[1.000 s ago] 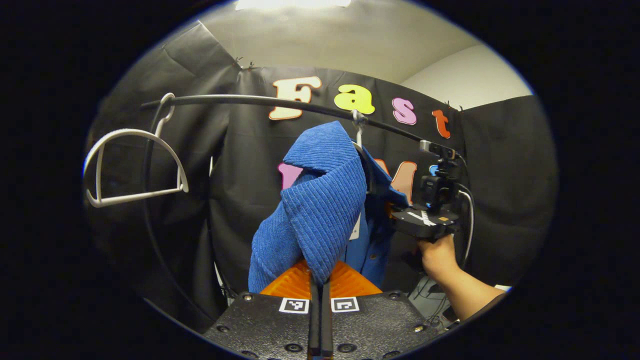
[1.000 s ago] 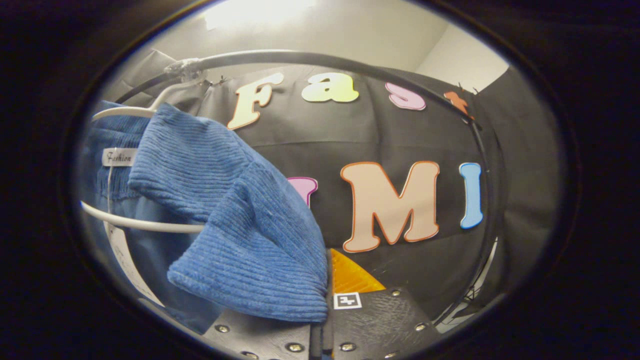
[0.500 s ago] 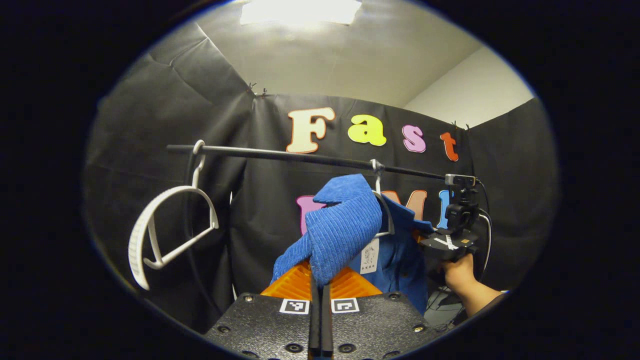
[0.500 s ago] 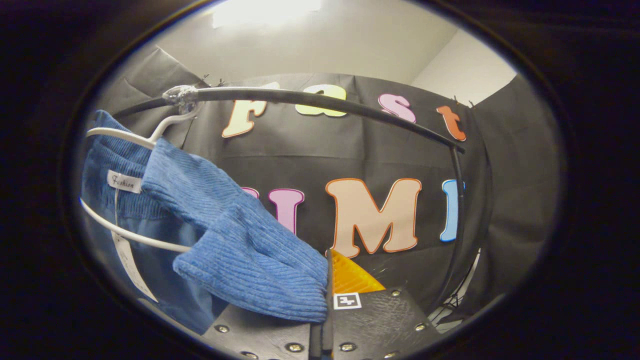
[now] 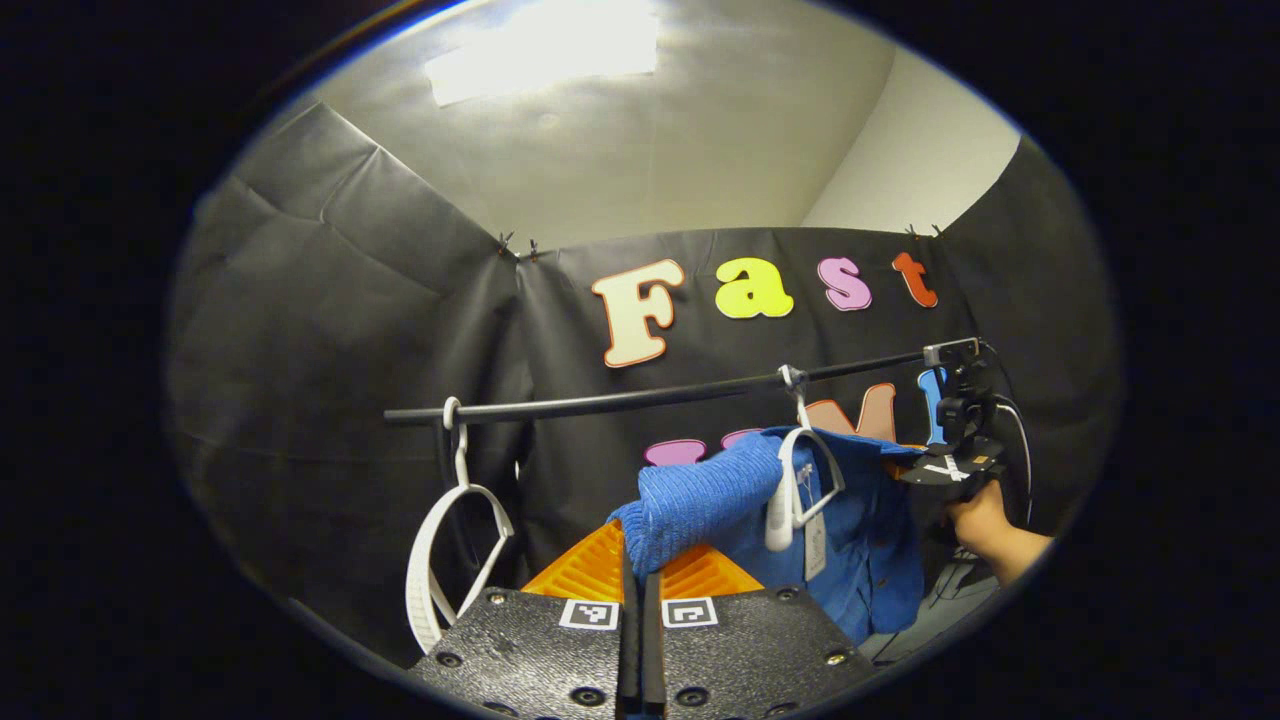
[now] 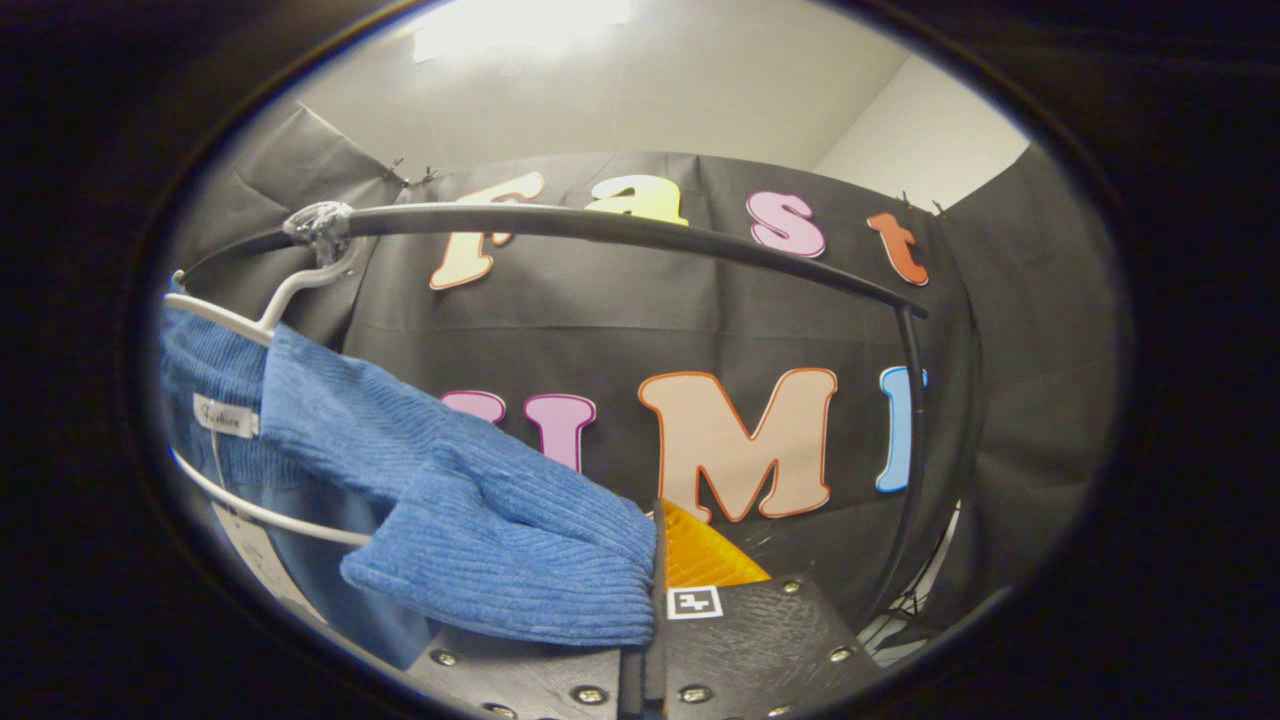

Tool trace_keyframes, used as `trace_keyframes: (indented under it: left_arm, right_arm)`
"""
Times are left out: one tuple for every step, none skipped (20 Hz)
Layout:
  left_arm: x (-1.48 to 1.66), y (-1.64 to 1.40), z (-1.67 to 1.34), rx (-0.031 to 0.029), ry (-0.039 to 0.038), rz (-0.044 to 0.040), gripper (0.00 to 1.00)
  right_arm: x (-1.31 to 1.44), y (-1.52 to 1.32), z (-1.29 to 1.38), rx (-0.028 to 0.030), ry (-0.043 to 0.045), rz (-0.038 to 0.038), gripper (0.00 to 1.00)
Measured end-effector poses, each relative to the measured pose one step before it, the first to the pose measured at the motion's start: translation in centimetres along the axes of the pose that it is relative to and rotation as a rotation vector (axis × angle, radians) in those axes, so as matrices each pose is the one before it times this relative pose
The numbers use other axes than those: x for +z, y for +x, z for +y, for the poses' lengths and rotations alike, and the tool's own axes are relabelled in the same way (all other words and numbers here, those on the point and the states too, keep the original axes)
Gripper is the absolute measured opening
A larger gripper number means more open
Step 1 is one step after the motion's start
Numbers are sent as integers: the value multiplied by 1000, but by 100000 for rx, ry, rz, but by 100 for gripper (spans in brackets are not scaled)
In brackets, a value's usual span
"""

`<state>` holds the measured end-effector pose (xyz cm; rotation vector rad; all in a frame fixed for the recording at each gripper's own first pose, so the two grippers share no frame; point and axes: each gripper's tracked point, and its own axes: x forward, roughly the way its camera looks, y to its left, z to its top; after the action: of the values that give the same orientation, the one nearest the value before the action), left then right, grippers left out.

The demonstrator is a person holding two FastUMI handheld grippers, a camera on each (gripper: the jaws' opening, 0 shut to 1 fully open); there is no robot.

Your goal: Grasp the clothes on the hanger with both hands and then place them into the laundry hamper below.

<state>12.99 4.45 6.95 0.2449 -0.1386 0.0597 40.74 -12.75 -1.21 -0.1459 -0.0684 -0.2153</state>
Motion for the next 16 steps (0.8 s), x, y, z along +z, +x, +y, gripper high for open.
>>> trace_keyframes:
  left_arm:
    - [-150, 345, -460, -446, 1792, 381, 1]
    - [-299, 562, 88, 687, 1972, 413, 1]
    - [-147, 631, 144, 1015, 1522, 187, 1]
    - [-405, 617, 67, 844, 391, 678, 1]
    - [-413, 731, -6, 427, -846, 728, 1]
    - [-690, 687, -19, 571, -1844, 1268, 2]
    - [-736, 596, 114, 511, -2750, 1604, 2]
    - [-744, 498, -168, -433, -2562, 1710, 2]
    - [-758, 362, -67, 23, -2275, 1072, 2]
    - [-752, 431, 218, 253, -768, 997, 2]
    - [-796, 422, -38, -111, -861, 1259, 1]
    - [-735, 342, -163, -271, -1361, 943, 2]
    - [-875, 392, 24, 272, -1426, 1476, 2]
    - [-886, 427, -43, -136, -2133, 1439, 2]
    - [-871, 362, -293, -897, -1280, 1189, 2]
    - [-844, 289, 25, 190, -775, 925, 2]
  right_arm:
    - [168, 675, -314, -878, 209, 57, 5]
    - [-98, 644, -192, -113, 734, 361, 5]
    - [-221, 741, -77, 349, 1059, 869, 5]
    - [-373, 882, -101, 194, 1266, 1531, 5]
    - [-531, 837, -286, -154, 844, 2099, 5]
    - [-607, 725, -489, -382, 1243, 2359, 5]
    - [-425, 639, -76, 219, 1786, 1266, 5]
    - [-509, 669, 82, -147, 1182, 1390, 5]
    - [-633, 562, -82, -484, -804, 1309, 5]
    - [-698, 559, -215, -620, -1712, 1354, 5]
    - [-883, 511, -127, -492, -1464, 1494, 5]
    - [-993, 499, 46, 529, -1217, 1794, 5]
    - [-1001, 464, -89, 359, -1242, 1730, 5]
    - [-1064, 419, -302, -297, -1681, 1849, 5]
    - [-1215, 506, -153, -93, -1521, 2344, 5]
    - [-1726, 529, 71, 141, -1613, 3354, 5]
